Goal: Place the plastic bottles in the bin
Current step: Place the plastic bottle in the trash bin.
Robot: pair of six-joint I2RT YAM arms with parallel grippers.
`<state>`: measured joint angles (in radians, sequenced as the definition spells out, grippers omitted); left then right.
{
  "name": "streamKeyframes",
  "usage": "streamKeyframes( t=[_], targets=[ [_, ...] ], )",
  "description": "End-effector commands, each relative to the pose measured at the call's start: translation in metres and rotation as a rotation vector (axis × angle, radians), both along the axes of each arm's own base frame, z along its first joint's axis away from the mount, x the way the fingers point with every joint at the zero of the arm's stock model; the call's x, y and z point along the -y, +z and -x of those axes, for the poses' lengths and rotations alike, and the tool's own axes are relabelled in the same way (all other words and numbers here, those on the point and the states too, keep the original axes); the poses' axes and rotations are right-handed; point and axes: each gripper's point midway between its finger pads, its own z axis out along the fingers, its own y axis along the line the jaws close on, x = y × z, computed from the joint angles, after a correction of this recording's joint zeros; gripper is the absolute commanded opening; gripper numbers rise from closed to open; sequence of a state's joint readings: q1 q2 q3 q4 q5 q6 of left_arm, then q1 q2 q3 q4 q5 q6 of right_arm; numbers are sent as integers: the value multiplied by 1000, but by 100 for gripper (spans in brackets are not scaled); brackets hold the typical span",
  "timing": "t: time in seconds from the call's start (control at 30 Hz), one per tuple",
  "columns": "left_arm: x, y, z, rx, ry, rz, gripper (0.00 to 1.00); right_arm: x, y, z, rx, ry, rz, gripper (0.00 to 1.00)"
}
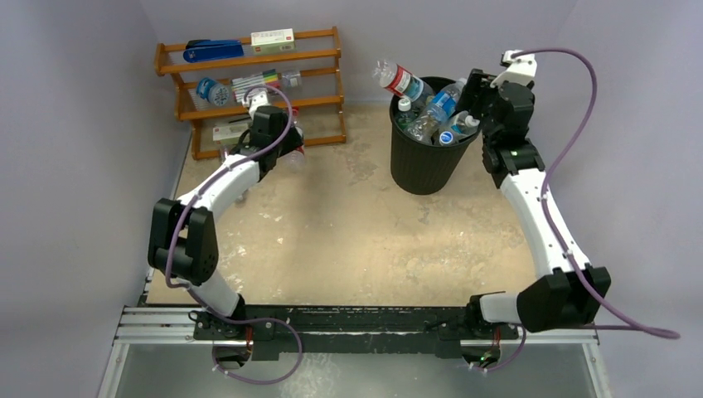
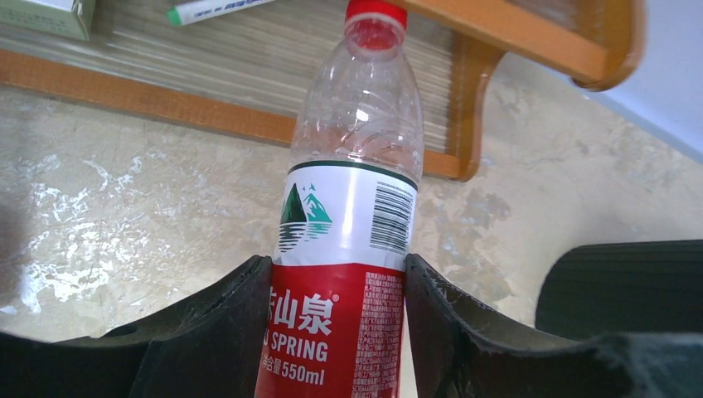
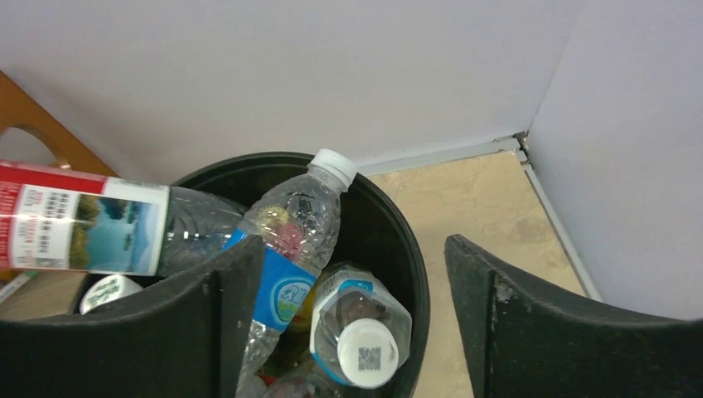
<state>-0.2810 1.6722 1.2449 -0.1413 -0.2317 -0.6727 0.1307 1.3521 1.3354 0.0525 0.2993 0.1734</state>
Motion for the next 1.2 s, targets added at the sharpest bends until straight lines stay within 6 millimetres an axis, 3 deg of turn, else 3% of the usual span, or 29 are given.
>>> streamKeyframes(
  t=[0.0,0.1,0.23,0.43,0.57,0.7,0.83,1.17],
  targets=[
    [11,56,9,122,-38,71,53,10,73,33,156,-33,-63,86],
    [16,90,21,183,-72,104,52,7,103,50,198,-1,-73,98],
    [34,139,40,270,-167,167,53,-13,124,60,200,120,-83,100],
    [94,232,83,493,-514,440,54,-74,130,66,178,462,-132,100],
    [141,275,128,594,-797,628,54,-127,123,78,128,779,-190,100],
    [180,284,162,604,-977,684,55,-152,122,92,127,946,-274,100],
    [197,285,177,596,-1035,720,56,-159,125,97,140,997,-316,100],
    [221,268,178,540,-1053,716,56,-171,129,100,161,1083,-406,100]
  ],
)
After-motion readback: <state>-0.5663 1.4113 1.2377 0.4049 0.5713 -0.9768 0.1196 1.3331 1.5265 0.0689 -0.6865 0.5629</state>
